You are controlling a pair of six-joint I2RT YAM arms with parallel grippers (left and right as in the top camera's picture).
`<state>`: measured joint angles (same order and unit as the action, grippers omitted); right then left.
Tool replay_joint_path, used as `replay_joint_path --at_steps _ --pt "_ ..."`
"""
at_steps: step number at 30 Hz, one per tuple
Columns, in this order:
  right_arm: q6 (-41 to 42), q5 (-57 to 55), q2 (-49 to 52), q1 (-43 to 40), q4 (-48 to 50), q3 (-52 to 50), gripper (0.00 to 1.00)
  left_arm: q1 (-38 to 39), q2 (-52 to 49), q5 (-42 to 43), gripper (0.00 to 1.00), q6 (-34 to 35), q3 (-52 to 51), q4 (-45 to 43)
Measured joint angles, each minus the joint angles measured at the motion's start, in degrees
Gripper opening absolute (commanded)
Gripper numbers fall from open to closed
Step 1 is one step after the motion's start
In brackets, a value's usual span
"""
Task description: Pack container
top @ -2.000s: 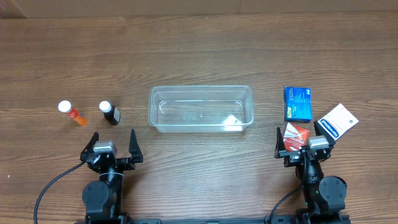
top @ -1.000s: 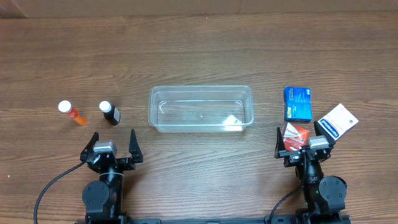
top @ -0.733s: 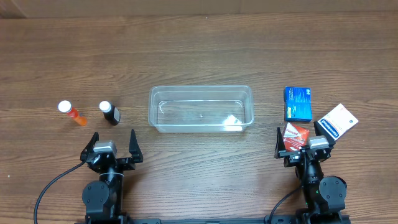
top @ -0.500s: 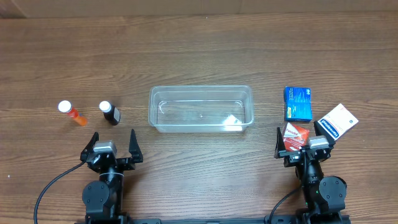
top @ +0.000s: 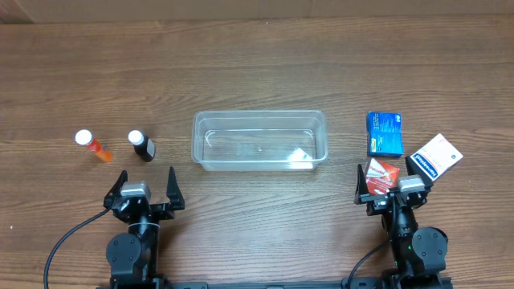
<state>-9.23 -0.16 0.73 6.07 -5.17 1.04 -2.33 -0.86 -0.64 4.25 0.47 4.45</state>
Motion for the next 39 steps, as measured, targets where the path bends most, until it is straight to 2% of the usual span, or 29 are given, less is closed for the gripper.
replay_joint_path --at_steps 17,21,25,29,33,35,37,39 --pt "0.35 1.09 0.00 0.00 0.04 0.00 1.00 0.00 0.00 0.00 1.00 0.00 0.00 -0.42" --pt "5.75 1.66 0.00 0.00 0.09 0.00 1.00 0.00 0.00 2.36 1.00 3.34 0.07 -2.51" --pt "12.22 2.12 0.00 0.00 0.04 0.00 1.00 0.00 -0.02 3.39 1.00 6.62 2.40 4.79" --pt "14.27 2.36 2.10 0.00 -0.46 1.81 1.00 0.00 -2.19 3.72 1.00 7.23 9.49 9.42" --pt "15.02 2.58 9.29 0.00 -2.01 9.07 1.00 0.00 -10.38 4.33 1.00 7.45 20.72 13.07" --pt "15.21 2.71 14.71 0.00 -3.65 13.97 1.00 0.00 -15.91 4.39 1.00 7.37 26.49 16.48" --pt "15.21 2.73 25.00 -0.02 -8.15 23.30 1.00 0.00 -22.40 4.50 1.00 6.93 32.92 19.39" --pt "15.23 2.75 32.76 -0.04 -13.27 30.53 1.00 0.00 -30.21 4.55 1.00 6.25 41.13 27.04"
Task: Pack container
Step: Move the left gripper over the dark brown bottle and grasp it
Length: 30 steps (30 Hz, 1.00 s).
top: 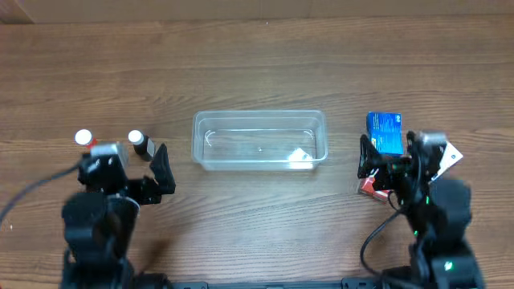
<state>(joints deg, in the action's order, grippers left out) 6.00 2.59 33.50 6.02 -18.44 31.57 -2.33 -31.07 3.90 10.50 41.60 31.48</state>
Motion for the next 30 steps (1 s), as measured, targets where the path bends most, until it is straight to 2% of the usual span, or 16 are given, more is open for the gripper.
replay_joint_path --at_steps 4,9,12,15,22,30 --pt "-0.07 0.00 17.42 0.00 -11.69 15.26 1.00 -0.02 -15.50 -0.02 1.00 -0.90 15.10 12.63" --pt "-0.04 -0.04 35.17 0.02 -33.94 31.76 1.00 -0.02 -33.07 0.00 1.00 -4.59 33.07 36.68" --pt "-0.07 0.00 40.46 0.00 -37.75 35.08 1.00 -0.02 -39.85 0.04 1.00 -5.11 41.48 45.94" --pt "-0.07 -0.02 41.90 0.02 -39.08 35.15 1.00 -0.02 -43.43 -0.02 1.00 -5.16 46.40 47.56" --pt "-0.07 -0.02 41.90 0.00 -39.21 35.23 1.00 -0.83 -47.43 -3.15 1.00 -4.61 48.39 44.96" --pt "-0.04 0.00 41.90 0.00 -39.21 35.23 1.00 -6.84 -64.98 -4.79 1.00 -4.50 48.54 41.07"
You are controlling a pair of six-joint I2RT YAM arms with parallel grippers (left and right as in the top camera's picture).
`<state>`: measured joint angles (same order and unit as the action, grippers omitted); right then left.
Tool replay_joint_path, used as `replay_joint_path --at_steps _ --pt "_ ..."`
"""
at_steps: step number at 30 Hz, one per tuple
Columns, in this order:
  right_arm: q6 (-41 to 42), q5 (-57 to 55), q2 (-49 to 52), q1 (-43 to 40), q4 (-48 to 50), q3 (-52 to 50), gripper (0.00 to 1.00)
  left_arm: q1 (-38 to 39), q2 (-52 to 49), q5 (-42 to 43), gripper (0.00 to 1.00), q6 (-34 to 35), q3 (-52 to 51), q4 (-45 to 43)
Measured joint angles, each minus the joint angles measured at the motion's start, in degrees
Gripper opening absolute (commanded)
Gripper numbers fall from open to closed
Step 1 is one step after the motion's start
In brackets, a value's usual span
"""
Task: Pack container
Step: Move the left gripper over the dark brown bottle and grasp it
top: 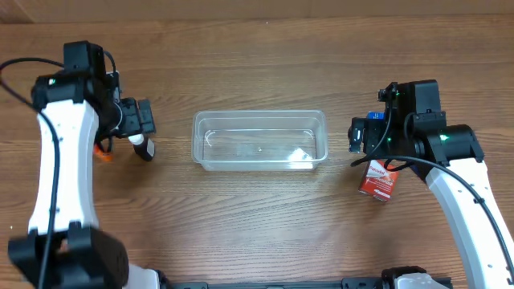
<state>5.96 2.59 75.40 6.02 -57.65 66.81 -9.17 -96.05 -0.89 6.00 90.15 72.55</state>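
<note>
A clear plastic container (259, 140) lies in the middle of the table with nothing in it. My left gripper (146, 119) hangs open just above a dark bottle with a white cap (144, 147), left of the container. Only a sliver of the orange bottle (102, 152) shows under the left arm. My right gripper (354, 136) is open beside the container's right end, over the blue box (374, 118), which the arm mostly hides. A red box (379, 178) lies below the right wrist. The white box is hidden.
Both white arms reach in from the front corners over the wooden table (257, 233). Cables trail along each arm.
Both arms have risen and stretched further away from the front. The left gripper now sits above the dark bottle, the right gripper over the blue box. The red box lies uncovered.
Both arms first sat folded at the front edge with their grippers open, bottles at the left and boxes at the right. Then both were lifted toward their items. Now each gripper hovers open over its side's items; the container holds nothing.
</note>
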Motion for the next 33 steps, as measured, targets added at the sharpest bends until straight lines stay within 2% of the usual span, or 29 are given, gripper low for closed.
replay_joint_path --at_steps 6,11,14,18,22,28,29,33 --pt "-0.02 -0.02 0.00 0.00 0.02 0.00 1.00 -0.31 -7.98 -0.22 0.98 0.00 0.00 -2.36" --pt "0.00 -0.02 0.00 0.00 0.00 0.00 1.00 -0.31 -13.16 -0.24 0.89 0.02 0.00 -2.58" --pt "-0.02 -0.02 0.00 0.00 0.00 0.00 1.00 -0.31 -15.67 -0.24 0.71 0.00 0.00 -3.04" --pt "-0.02 -0.02 0.00 0.02 0.00 0.00 1.00 -0.31 -15.85 -0.26 0.54 0.24 0.00 -3.63" --pt "0.00 -0.02 0.00 0.00 0.00 0.00 1.00 -0.31 -15.85 -0.26 0.41 0.52 0.00 -3.58" --pt "-0.02 0.00 0.00 0.02 -0.02 0.00 1.00 -0.31 -15.85 -0.46 0.07 0.87 0.02 -2.89" --pt "-0.02 -0.02 0.00 0.02 0.00 0.00 1.00 -0.31 -15.85 -0.50 0.04 0.70 0.04 -2.89" --pt "0.00 -0.02 0.00 0.02 0.00 0.00 1.00 -0.31 -15.85 -0.46 0.04 1.07 0.07 -2.40"
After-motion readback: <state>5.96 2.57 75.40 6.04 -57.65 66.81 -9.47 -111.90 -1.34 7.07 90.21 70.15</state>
